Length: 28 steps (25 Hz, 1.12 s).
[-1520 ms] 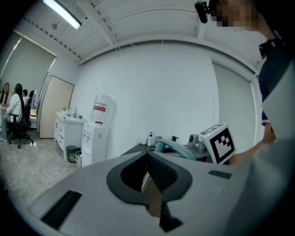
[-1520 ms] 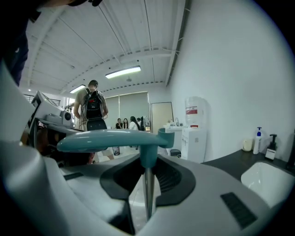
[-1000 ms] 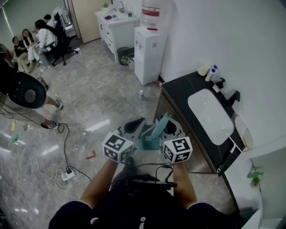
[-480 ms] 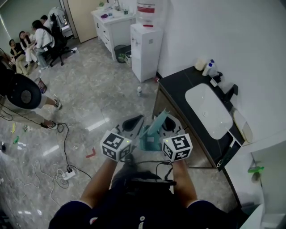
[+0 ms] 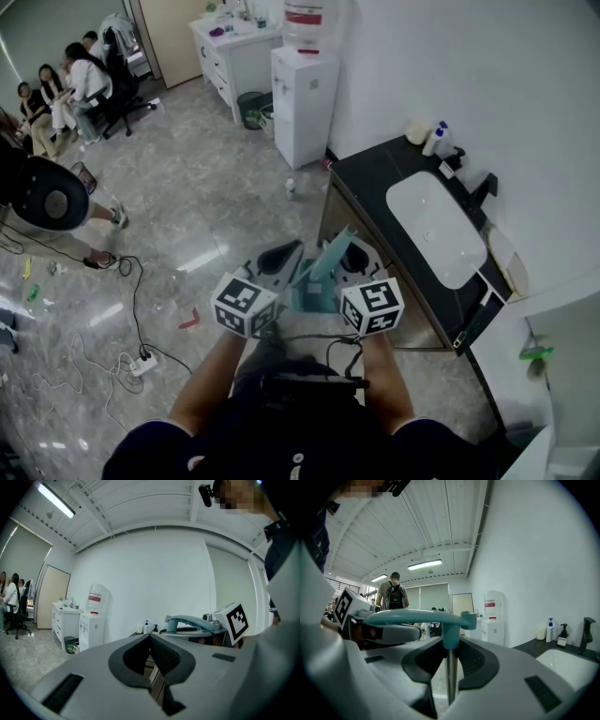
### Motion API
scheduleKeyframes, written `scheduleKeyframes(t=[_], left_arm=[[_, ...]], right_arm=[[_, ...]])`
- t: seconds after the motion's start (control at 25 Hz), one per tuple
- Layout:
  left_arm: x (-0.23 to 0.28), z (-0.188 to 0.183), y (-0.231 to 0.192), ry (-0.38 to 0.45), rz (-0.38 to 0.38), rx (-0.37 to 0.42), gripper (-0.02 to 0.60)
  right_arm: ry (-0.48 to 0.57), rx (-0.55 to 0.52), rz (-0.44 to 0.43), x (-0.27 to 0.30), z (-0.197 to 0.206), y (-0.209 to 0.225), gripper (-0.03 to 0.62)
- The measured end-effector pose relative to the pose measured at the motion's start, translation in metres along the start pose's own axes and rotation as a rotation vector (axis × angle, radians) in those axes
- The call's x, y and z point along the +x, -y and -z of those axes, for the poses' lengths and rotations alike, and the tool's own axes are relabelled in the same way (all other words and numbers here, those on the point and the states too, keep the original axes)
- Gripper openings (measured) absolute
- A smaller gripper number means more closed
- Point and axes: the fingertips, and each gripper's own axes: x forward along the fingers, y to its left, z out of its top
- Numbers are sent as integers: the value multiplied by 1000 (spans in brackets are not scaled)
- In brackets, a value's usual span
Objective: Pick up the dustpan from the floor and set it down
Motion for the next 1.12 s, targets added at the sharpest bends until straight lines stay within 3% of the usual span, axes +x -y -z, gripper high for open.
scheduleKeyframes(t=[0.52,1.12], left_arm=[[1,28,-19,-56,-26,-24,14],[27,122,-61,-202,-34,-90,14]], right_arm=[[-69,15,20,19,31,5,94],[-237,73,71,66,138,35,94]])
